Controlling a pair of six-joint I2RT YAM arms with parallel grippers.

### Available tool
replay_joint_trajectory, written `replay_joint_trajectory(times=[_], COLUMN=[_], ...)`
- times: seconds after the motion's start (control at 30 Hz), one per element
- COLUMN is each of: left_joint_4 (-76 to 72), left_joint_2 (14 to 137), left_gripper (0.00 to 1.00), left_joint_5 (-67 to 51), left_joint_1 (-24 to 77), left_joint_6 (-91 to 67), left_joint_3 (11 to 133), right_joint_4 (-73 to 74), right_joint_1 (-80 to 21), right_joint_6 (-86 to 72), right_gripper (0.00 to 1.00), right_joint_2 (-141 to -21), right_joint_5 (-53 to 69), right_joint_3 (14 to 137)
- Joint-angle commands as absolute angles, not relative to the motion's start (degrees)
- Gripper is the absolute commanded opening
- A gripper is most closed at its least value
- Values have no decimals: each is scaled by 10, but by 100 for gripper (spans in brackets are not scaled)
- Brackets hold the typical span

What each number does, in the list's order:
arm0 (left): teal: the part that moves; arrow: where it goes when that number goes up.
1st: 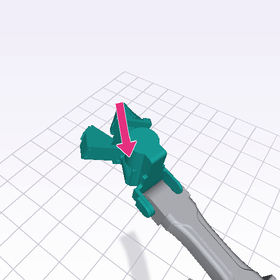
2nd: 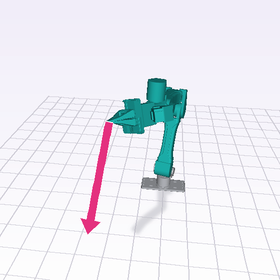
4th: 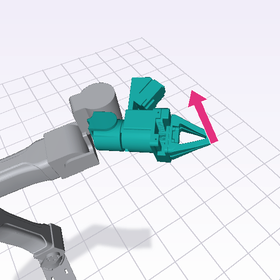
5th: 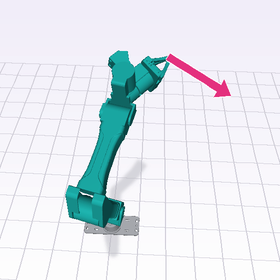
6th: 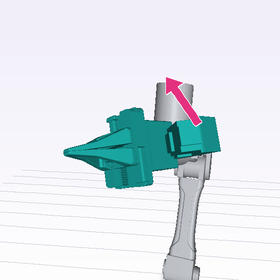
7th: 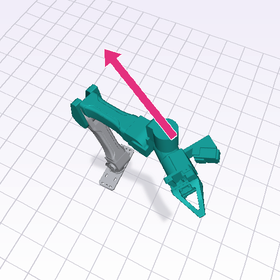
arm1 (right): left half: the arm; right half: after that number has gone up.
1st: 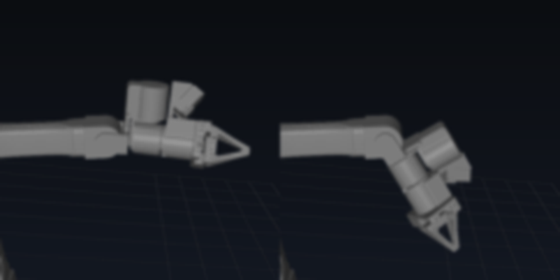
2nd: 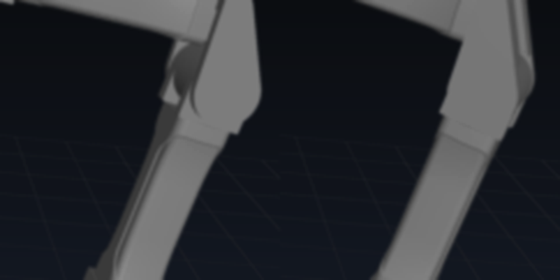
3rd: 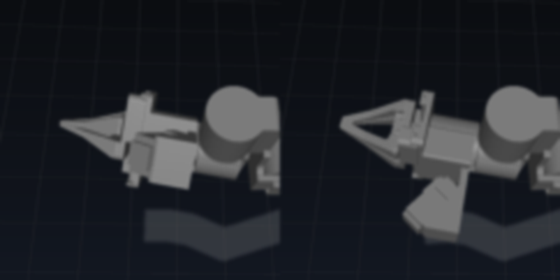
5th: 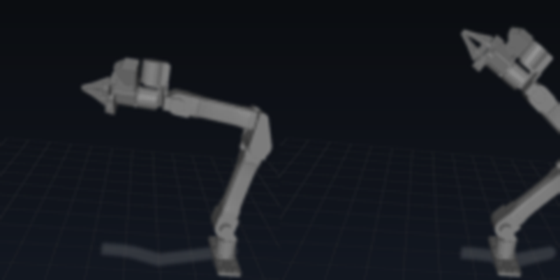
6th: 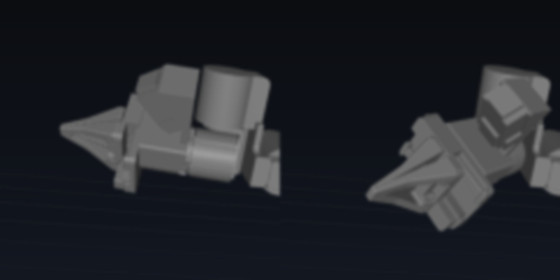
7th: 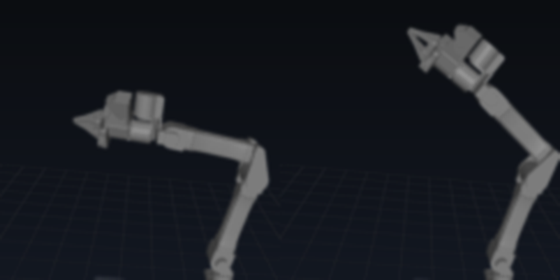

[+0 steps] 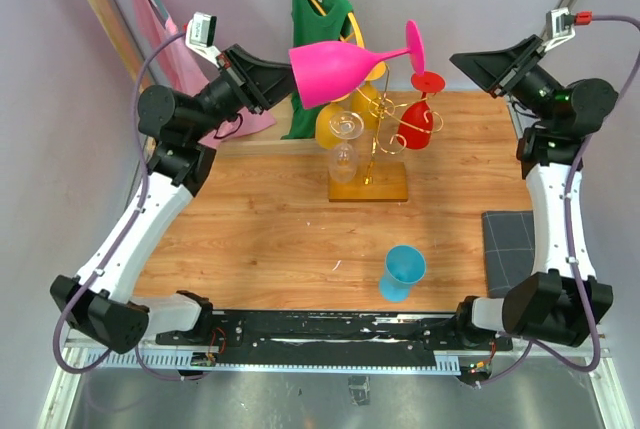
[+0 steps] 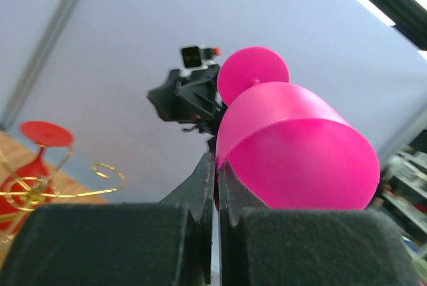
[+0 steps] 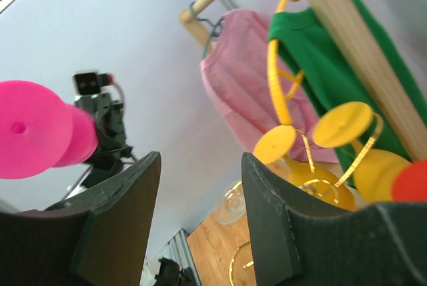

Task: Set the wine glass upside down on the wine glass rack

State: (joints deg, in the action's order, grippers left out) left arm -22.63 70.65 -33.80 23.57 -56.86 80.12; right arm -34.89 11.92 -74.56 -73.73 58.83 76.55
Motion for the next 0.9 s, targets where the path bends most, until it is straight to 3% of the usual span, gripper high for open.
replay_joint_trajectory(times=[0.0,0.27,0.6,0.87], left_joint_4=[-511,-748,-982,-1018], left_joint_2=[727,794,897,928], left_gripper=[0,0,0,0], left_joint_5=[-427,-445,-431,-418], left_joint_1=[220,209,210,210], left_joint_6=[-775,-979,-1192,-1222], left_joint_3=[760,746,794,804], right_joint_4=[-580,-879,-882,-866], right_joint_1=[84,37,-94,-164], right_joint_6=[-890,-1150,-1164,-1163], right_gripper=[55,53,52,52], right_joint_2=[-768,-855,-878,-889], right_joint_5=[621,557,502,481], right_joint_3=[785,825,871,916])
